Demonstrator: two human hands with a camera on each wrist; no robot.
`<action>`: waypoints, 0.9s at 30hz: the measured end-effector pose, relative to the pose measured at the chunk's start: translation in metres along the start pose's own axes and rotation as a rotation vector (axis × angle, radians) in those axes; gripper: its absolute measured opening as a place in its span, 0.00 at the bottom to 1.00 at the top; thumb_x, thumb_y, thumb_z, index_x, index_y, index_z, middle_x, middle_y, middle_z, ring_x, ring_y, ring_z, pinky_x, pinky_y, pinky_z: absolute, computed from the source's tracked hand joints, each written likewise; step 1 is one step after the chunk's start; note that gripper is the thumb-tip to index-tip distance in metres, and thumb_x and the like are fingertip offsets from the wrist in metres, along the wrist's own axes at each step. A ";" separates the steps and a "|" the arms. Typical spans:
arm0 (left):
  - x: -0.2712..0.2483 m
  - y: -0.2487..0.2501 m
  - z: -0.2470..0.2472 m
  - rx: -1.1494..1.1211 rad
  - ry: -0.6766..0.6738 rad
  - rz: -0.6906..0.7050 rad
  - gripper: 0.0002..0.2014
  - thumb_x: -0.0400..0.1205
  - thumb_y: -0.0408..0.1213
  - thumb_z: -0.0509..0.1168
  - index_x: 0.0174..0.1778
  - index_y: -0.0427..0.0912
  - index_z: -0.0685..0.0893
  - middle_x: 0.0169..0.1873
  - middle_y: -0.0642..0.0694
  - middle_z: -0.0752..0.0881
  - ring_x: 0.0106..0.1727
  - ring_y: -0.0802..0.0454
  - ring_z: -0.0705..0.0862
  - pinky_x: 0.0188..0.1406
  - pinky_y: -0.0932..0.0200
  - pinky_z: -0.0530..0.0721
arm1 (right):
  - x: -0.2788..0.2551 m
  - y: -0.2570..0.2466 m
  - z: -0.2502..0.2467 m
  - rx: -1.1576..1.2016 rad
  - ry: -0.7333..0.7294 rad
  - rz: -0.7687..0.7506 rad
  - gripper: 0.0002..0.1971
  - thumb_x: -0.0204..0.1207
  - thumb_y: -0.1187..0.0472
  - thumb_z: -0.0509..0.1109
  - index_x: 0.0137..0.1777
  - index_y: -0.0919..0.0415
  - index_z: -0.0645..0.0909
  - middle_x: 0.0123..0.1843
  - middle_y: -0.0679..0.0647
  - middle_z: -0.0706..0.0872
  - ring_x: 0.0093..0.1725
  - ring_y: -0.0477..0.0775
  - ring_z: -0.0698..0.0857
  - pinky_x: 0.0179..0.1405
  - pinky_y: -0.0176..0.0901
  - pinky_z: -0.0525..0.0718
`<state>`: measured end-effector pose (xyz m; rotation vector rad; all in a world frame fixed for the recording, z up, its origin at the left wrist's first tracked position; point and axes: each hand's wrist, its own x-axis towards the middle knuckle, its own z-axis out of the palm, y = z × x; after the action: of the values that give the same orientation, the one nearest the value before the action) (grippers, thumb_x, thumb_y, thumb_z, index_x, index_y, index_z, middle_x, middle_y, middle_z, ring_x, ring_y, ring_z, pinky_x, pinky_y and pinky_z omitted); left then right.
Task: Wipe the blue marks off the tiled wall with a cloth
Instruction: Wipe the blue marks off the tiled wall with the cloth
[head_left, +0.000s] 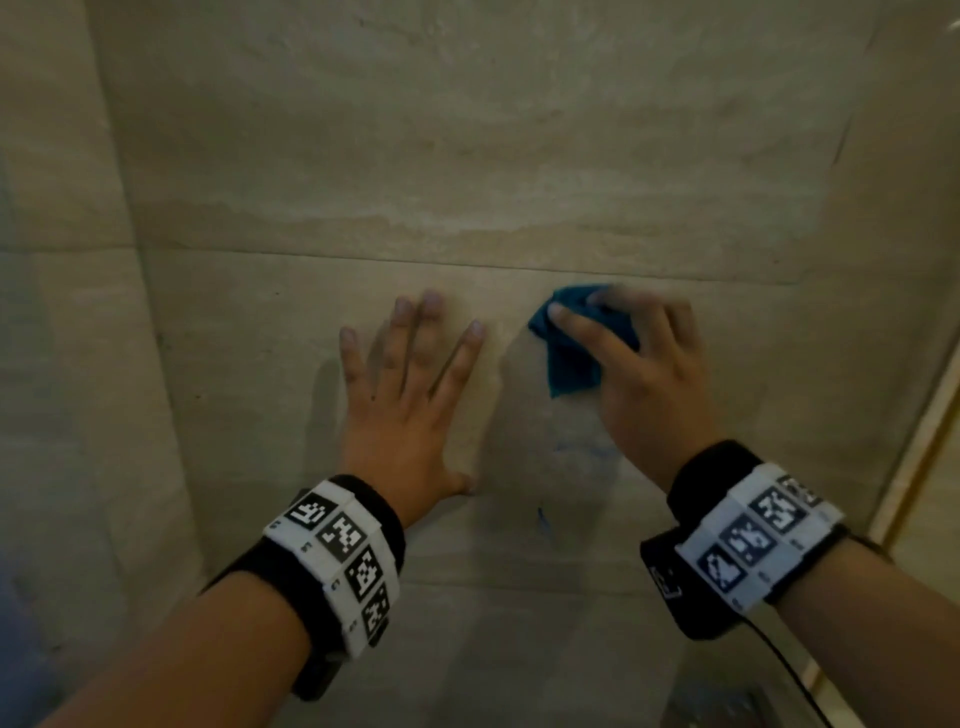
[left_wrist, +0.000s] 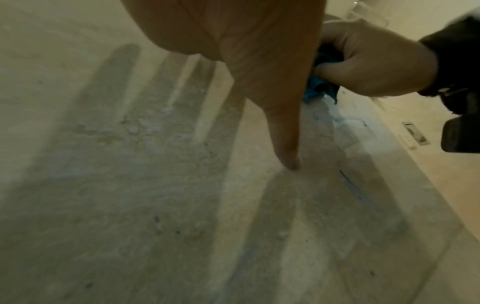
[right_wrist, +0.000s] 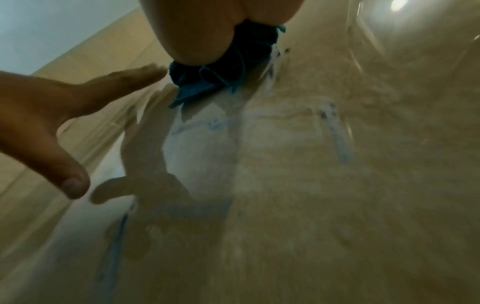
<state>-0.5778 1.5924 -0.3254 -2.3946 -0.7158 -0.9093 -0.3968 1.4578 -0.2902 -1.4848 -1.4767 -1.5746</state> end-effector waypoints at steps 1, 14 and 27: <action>-0.002 0.002 0.002 0.003 0.026 0.042 0.76 0.45 0.72 0.77 0.85 0.49 0.43 0.83 0.38 0.38 0.83 0.36 0.39 0.75 0.26 0.39 | -0.011 -0.003 0.002 0.004 -0.021 -0.021 0.23 0.74 0.69 0.65 0.69 0.53 0.75 0.65 0.57 0.70 0.56 0.64 0.70 0.54 0.57 0.78; -0.003 0.013 0.018 0.042 -0.080 0.117 0.84 0.37 0.73 0.76 0.83 0.51 0.33 0.81 0.40 0.28 0.81 0.37 0.30 0.74 0.26 0.30 | 0.008 0.020 -0.014 -0.076 0.044 0.098 0.21 0.79 0.67 0.56 0.67 0.55 0.82 0.64 0.54 0.67 0.56 0.63 0.68 0.51 0.58 0.76; -0.002 0.014 0.007 -0.005 -0.164 0.091 0.79 0.51 0.71 0.76 0.74 0.54 0.16 0.71 0.42 0.13 0.73 0.38 0.14 0.68 0.27 0.21 | -0.059 0.000 -0.004 -0.047 -0.064 0.036 0.25 0.75 0.70 0.58 0.69 0.49 0.72 0.65 0.56 0.70 0.54 0.64 0.69 0.51 0.57 0.77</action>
<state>-0.5672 1.5849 -0.3347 -2.5053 -0.6579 -0.6842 -0.3823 1.4369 -0.3432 -1.5936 -1.4486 -1.5642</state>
